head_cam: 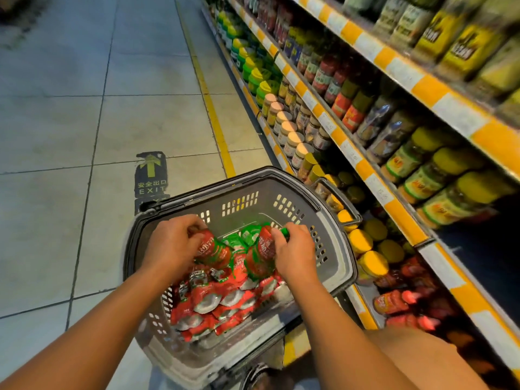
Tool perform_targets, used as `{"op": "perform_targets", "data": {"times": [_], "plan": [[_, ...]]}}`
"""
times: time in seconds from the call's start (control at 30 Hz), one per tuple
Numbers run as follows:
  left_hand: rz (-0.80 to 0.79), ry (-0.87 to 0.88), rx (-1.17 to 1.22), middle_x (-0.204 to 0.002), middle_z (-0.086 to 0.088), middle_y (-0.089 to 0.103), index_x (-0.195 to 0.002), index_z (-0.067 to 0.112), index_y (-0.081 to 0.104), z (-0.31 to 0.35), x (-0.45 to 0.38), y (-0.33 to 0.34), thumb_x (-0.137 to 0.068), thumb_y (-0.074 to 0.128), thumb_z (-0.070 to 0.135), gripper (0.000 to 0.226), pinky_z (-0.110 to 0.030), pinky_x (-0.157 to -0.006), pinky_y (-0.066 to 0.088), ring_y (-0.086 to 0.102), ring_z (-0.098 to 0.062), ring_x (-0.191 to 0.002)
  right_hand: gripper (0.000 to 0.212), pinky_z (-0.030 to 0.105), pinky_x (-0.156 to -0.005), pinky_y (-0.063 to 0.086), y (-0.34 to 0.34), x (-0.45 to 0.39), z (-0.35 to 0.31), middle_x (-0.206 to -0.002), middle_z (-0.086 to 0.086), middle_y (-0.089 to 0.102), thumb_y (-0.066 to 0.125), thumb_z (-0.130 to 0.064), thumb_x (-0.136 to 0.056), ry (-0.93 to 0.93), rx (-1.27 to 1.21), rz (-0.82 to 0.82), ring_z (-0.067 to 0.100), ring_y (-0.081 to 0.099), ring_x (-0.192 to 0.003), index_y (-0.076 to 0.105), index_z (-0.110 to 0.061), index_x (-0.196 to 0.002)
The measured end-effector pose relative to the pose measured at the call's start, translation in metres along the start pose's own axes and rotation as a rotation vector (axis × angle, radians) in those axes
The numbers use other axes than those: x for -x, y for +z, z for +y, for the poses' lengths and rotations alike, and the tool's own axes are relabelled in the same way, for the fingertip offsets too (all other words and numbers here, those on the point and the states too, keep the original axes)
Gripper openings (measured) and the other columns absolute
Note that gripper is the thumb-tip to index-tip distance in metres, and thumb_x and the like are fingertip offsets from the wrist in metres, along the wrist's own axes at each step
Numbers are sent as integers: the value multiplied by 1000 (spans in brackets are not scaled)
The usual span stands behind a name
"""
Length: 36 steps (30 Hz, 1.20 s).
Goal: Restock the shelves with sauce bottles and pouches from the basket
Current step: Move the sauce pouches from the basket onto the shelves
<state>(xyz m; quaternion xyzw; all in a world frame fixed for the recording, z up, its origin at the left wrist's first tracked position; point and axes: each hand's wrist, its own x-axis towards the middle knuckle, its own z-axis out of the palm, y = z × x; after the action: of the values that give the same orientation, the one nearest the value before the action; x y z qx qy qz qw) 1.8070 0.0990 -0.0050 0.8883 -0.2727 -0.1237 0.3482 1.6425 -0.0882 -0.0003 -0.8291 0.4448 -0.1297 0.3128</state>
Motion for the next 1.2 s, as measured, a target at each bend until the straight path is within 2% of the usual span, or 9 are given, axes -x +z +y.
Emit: {"op": "perform_targets", "data": {"times": [0.07,0.17,0.37,0.53,0.63,0.73,0.93,1.1,1.2], "plan": [[29,19,121,-90,18,70,-94,37,72,17,2,-5,-90,78,16,21,-25,-67,57,64,0,-85,36,37,-66,40,-21,2,7,-86,4,58,54,-41,-105,64,-89,26,25,54,-79,58,-10,-88],[33,43,301,-94,16,71,-98,32,76,46,4,-14,-91,76,14,19,-38,-74,64,67,-3,-90,41,33,-52,32,-54,9,14,-68,2,51,59,-40,-103,95,-169,101,22,50,-66,49,-16,-71],[29,197,362,-96,17,70,-95,37,74,112,11,-17,-92,76,14,23,-39,-77,63,64,-3,-91,42,35,-54,36,-126,28,28,-65,4,54,63,-39,-101,71,-288,287,20,48,-61,57,-9,-71],[11,182,506,-97,8,71,-98,28,76,156,16,-1,-88,81,17,15,-45,-71,64,70,-19,-92,37,17,-49,39,-201,59,60,-65,-6,63,66,-42,-97,34,-319,508,2,58,-62,63,-18,-69],[8,156,643,-96,8,71,-88,32,75,184,23,14,-84,85,18,18,-34,-52,61,71,-19,-88,39,37,-56,49,-246,88,84,-66,1,65,64,-50,-92,54,-388,628,11,58,-61,66,-16,-73],[-31,143,711,-99,3,73,-92,32,77,212,32,32,-81,87,19,19,-46,-64,65,74,-25,-91,41,55,-64,57,-283,118,108,-68,9,68,62,-60,-82,92,-474,736,32,68,-69,70,-20,-78],[-124,250,749,-98,5,74,-84,42,78,272,68,71,-82,87,21,22,-35,-58,62,75,-20,-87,37,64,-65,59,-329,172,158,-79,10,73,66,-57,-84,178,-606,823,37,74,-82,72,-20,-83],[-200,227,813,-93,3,73,-82,31,75,314,99,105,-83,85,17,17,-31,-53,60,76,-15,-75,31,37,-59,52,-349,206,194,-69,4,68,65,-45,-95,168,-563,950,13,64,-64,71,-19,-79],[-246,211,847,-97,-2,72,-89,26,73,342,117,127,-85,84,16,16,-41,-63,64,76,-20,-80,31,34,-58,48,-358,222,216,-64,-2,65,65,-45,-96,193,-595,996,11,62,-62,70,-21,-77]]}}
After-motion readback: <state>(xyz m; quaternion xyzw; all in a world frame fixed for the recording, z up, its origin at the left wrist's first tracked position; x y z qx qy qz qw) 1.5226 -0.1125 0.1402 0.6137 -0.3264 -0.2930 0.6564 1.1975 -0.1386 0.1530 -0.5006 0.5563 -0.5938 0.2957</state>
